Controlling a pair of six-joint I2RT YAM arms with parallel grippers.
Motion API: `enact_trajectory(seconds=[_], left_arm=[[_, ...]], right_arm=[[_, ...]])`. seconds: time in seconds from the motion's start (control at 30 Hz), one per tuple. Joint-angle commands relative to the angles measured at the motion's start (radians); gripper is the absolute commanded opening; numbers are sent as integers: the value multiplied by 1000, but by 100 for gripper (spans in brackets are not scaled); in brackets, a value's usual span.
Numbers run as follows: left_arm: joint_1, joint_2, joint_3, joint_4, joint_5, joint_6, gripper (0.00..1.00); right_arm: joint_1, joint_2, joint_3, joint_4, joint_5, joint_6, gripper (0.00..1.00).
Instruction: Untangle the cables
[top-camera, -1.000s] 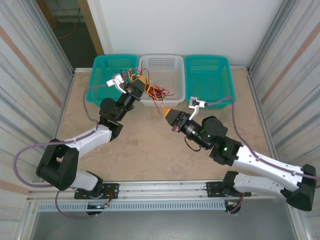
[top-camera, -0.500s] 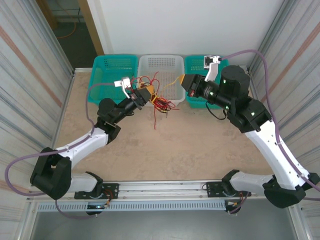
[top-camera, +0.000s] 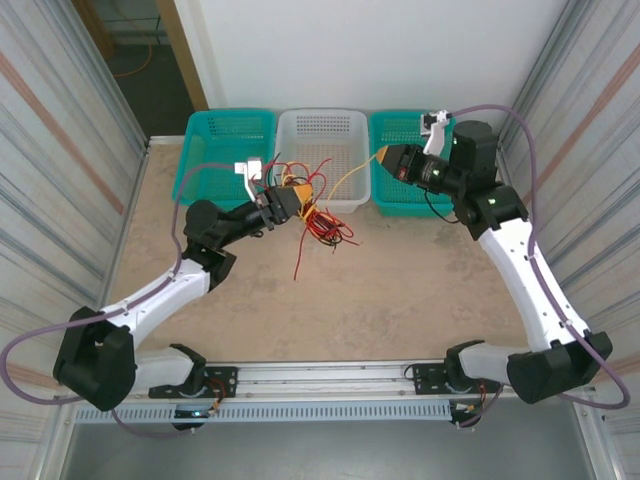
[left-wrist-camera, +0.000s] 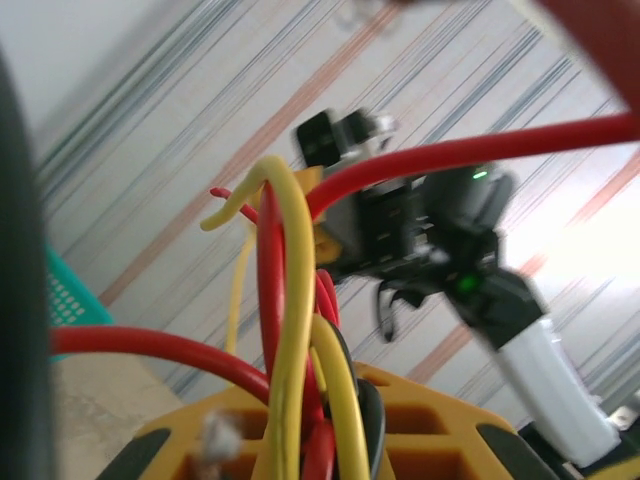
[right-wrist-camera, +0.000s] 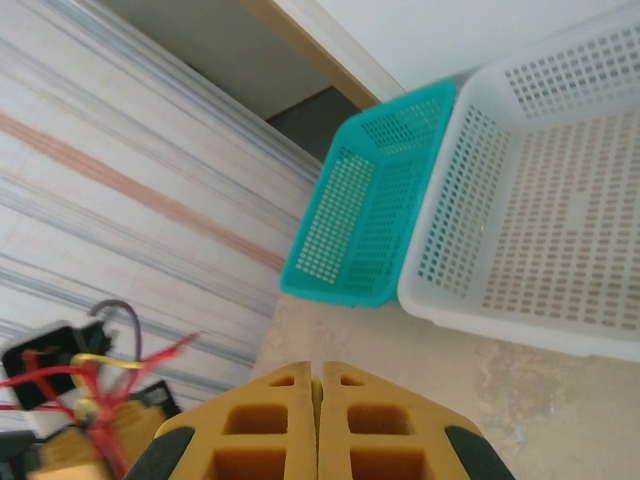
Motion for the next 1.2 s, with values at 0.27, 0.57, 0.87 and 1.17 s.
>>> enact_trajectory(seconds=[0.27,0.57,0.87,1.17], left_arm=[[-13,126,180,415,-113,-208,0],[-26,169,243,300,-528,51,0],[-41,207,152,230,-741,272,0],[-28,150,-2,205,-694,314,0]], right_arm=[[37,120,-364,735,21,319,0],[301,-13,-686,967,324,438,0],[688,-351,-714,695,626,280,0],[799,-479,-457,409,750,41,0]])
